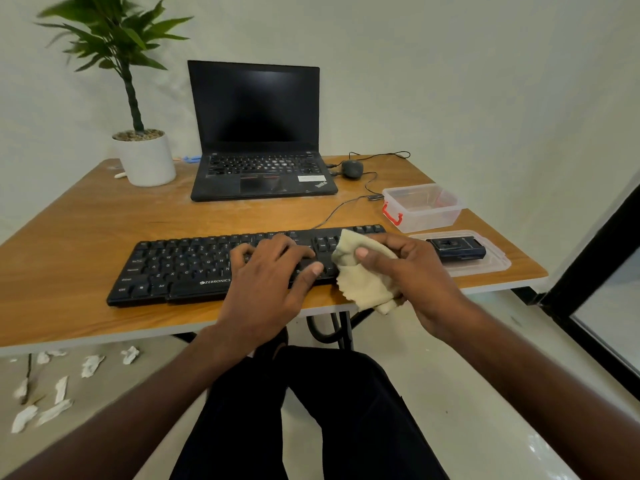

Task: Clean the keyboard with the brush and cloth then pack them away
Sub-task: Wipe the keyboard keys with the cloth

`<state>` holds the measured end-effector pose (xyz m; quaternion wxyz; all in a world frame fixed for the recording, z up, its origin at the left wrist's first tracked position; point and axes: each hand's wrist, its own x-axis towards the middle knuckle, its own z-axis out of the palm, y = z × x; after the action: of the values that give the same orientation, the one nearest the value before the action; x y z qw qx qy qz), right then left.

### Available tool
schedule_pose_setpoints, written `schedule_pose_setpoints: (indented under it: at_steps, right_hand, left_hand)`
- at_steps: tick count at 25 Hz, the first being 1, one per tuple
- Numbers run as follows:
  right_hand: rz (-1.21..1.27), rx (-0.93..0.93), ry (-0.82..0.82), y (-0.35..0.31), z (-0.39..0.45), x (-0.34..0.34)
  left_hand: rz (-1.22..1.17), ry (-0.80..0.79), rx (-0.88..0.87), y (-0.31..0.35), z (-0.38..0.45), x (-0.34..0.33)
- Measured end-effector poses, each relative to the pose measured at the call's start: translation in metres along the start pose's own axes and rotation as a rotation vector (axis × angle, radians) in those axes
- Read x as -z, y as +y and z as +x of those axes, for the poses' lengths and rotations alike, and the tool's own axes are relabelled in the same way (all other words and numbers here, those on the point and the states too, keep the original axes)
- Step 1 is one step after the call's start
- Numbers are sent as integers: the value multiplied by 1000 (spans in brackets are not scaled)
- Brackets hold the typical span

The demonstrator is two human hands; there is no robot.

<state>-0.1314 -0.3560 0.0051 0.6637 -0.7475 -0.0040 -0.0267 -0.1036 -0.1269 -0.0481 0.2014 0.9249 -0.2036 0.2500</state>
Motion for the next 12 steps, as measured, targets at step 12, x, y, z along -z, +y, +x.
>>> schedule_pose_setpoints:
  at_steps: [12]
  right_hand:
    - [168,-108,-203,-1,6,0]
  left_hand:
    - [-1074,-160,460,29,29,37]
